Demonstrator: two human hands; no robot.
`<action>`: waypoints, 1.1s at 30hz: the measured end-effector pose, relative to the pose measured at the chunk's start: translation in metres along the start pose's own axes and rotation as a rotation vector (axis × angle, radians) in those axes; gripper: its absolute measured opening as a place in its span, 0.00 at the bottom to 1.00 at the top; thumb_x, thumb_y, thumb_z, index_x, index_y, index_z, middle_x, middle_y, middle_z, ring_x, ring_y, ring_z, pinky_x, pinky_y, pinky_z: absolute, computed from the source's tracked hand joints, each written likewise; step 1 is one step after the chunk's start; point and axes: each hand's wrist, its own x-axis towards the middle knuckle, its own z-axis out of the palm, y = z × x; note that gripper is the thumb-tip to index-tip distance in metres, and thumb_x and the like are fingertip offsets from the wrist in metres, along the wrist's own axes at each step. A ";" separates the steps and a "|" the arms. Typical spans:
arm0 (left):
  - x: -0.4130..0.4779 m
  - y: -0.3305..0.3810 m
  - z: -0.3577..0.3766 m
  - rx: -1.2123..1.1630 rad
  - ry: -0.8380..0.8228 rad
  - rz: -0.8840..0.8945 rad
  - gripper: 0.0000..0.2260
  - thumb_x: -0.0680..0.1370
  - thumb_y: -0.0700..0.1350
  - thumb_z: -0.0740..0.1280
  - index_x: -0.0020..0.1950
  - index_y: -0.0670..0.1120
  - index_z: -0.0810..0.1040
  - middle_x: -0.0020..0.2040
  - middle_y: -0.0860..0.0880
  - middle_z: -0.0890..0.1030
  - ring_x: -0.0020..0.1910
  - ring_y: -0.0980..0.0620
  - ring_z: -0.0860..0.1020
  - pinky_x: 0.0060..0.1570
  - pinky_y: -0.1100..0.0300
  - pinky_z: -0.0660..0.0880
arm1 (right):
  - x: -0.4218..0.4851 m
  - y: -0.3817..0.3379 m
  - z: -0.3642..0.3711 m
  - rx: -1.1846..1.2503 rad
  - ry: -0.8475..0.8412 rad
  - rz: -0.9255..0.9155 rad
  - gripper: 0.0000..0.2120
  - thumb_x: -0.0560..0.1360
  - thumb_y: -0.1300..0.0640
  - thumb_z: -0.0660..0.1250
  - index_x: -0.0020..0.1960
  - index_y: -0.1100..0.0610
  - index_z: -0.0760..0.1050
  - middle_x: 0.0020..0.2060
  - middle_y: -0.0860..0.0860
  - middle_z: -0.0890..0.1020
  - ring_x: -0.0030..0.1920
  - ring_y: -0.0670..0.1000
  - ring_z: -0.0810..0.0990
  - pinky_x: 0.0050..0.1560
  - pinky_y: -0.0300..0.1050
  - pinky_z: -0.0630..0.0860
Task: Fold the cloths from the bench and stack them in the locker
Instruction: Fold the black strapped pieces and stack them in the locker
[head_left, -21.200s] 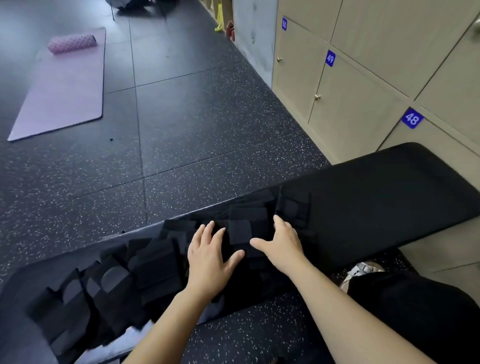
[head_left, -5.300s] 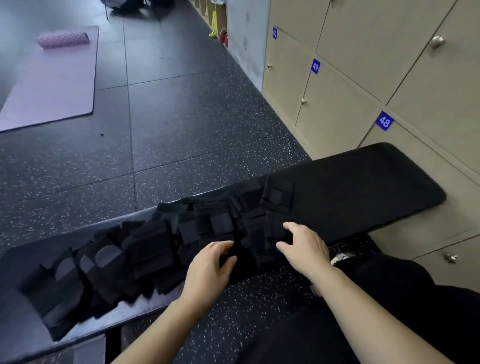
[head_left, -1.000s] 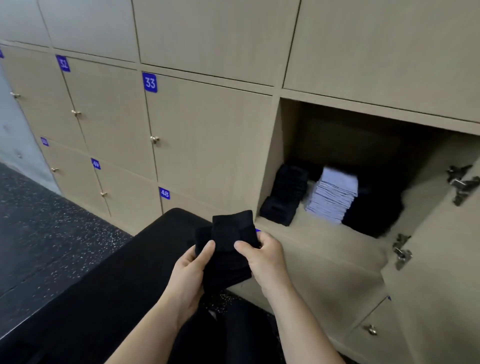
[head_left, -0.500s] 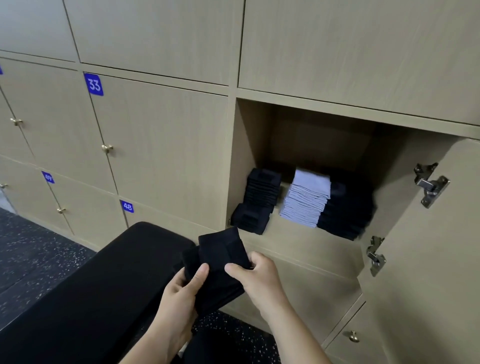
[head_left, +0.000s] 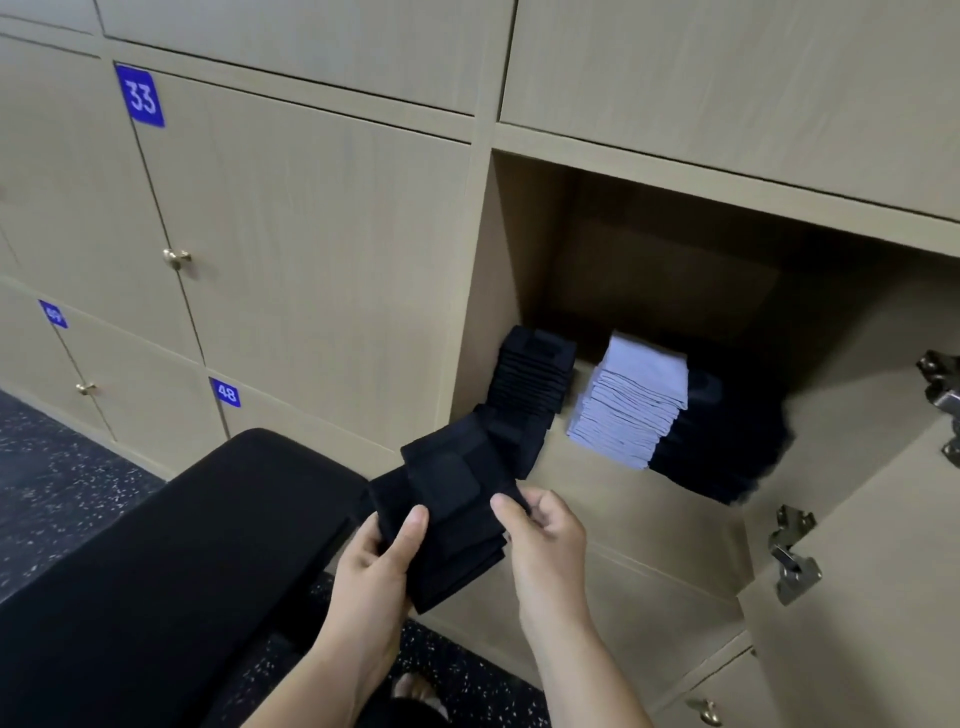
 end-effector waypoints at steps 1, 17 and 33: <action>0.005 0.000 0.001 -0.005 0.008 0.008 0.12 0.80 0.44 0.65 0.61 0.43 0.79 0.55 0.41 0.84 0.55 0.42 0.83 0.59 0.46 0.75 | 0.009 0.000 0.000 0.044 0.022 0.008 0.01 0.74 0.63 0.70 0.45 0.59 0.79 0.36 0.52 0.82 0.36 0.50 0.78 0.39 0.40 0.76; 0.055 -0.010 -0.045 -0.053 0.080 -0.014 0.11 0.77 0.42 0.66 0.58 0.41 0.80 0.52 0.40 0.84 0.50 0.41 0.84 0.42 0.54 0.83 | 0.181 0.005 -0.009 -0.280 0.062 0.006 0.04 0.75 0.62 0.69 0.49 0.62 0.78 0.44 0.61 0.80 0.49 0.58 0.80 0.51 0.46 0.77; 0.071 -0.026 -0.056 -0.037 0.053 -0.039 0.13 0.73 0.42 0.69 0.56 0.41 0.81 0.50 0.37 0.84 0.48 0.39 0.84 0.41 0.50 0.83 | 0.225 0.047 -0.001 -0.527 0.072 -0.003 0.02 0.75 0.61 0.69 0.45 0.55 0.77 0.40 0.51 0.81 0.45 0.55 0.81 0.47 0.47 0.78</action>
